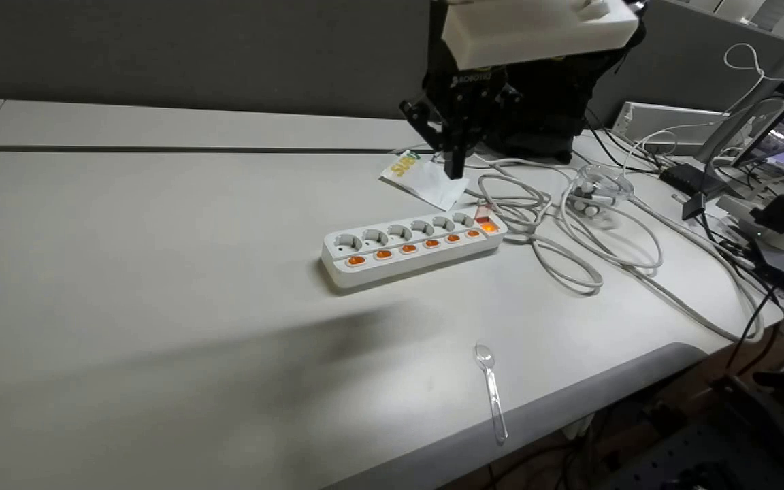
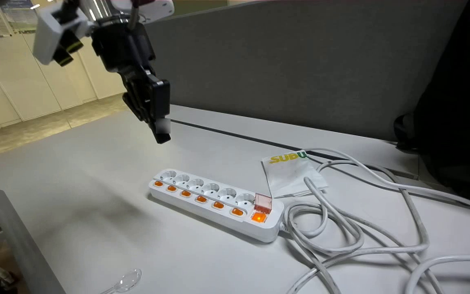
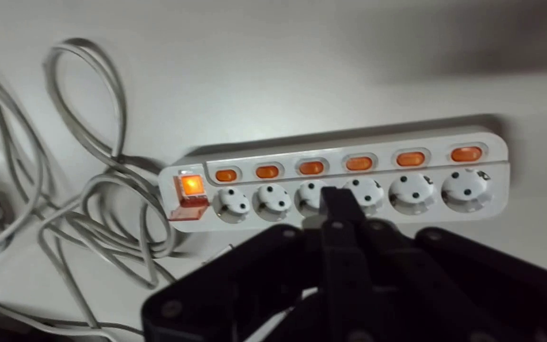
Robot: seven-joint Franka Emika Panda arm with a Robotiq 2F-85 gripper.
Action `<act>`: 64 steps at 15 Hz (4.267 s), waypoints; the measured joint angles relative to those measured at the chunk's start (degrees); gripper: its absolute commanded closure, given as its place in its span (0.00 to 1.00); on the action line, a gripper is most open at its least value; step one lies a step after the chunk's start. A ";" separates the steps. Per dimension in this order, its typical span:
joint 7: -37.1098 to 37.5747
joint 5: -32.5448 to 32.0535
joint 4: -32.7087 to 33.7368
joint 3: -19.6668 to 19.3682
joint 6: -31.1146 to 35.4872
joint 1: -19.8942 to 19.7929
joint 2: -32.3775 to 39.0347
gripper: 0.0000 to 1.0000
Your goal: Turn off the second switch from the left on the adapter
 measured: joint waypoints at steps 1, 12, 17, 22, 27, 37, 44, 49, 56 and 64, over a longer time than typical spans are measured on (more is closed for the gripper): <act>-1.96 2.59 0.00 -0.37 3.41 0.09 1.67 1.00; -23.42 25.57 1.15 1.11 14.29 0.98 13.90 1.00; -23.42 25.43 0.71 0.03 16.11 2.10 14.33 1.00; -23.30 25.41 0.06 -0.96 22.13 3.44 16.08 1.00; -22.94 25.42 0.04 -2.64 23.97 4.80 17.93 1.00; -21.88 25.47 0.04 -3.45 23.20 4.85 18.25 0.99; -22.12 25.47 0.04 -3.48 23.19 4.83 18.49 1.00; -22.13 25.46 0.06 -3.48 23.25 4.81 18.81 1.00; -21.99 25.06 0.20 -3.79 23.02 5.16 18.89 1.00; -15.39 19.80 1.00 -8.52 21.86 10.89 19.53 1.00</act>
